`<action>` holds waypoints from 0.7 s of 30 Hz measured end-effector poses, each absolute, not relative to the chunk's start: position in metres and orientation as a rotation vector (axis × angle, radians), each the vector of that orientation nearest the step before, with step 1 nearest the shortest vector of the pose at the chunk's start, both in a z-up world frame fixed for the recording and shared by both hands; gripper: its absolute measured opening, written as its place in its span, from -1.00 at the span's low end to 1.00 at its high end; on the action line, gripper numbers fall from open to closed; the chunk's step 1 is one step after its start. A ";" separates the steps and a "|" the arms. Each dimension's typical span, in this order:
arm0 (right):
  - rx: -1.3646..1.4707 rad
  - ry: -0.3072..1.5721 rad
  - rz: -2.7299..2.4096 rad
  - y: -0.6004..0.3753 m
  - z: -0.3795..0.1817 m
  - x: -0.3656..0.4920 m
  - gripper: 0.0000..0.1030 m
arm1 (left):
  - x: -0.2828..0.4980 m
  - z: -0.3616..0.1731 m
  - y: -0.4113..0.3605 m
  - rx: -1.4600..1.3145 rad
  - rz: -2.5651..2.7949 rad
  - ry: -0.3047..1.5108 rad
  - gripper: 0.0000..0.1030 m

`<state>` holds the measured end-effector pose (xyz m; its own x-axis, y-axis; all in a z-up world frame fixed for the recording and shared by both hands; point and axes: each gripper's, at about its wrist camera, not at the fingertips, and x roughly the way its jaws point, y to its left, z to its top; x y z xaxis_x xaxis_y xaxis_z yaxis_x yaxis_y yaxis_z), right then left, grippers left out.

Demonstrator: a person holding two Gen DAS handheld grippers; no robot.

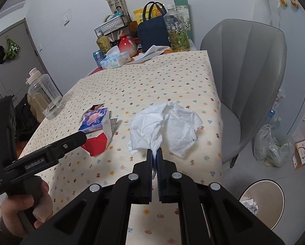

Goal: Collect trash
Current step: 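Grasp the red-and-white packaging with the left gripper while the right holds the tissue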

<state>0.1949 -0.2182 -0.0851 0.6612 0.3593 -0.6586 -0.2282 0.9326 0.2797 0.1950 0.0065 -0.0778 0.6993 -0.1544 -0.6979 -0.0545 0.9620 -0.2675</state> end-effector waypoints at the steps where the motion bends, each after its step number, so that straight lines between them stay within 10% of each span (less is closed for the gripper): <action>1: 0.183 0.779 0.335 -0.221 -0.085 0.194 -0.90 | 0.196 -0.080 0.006 -0.281 -0.053 0.802 0.87; 13: 0.176 0.774 0.334 -0.224 -0.081 0.185 -0.90 | 0.212 -0.098 0.002 -0.289 -0.070 0.848 0.51; 21: 0.156 0.765 0.332 -0.219 -0.073 0.179 -0.90 | 0.211 -0.101 0.007 -0.320 -0.080 0.874 -0.81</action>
<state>0.1789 -0.2192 -0.0733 0.6725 0.3502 -0.6520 -0.2377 0.9365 0.2579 0.2115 0.0069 -0.1008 0.6421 -0.1988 -0.7404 -0.0607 0.9495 -0.3077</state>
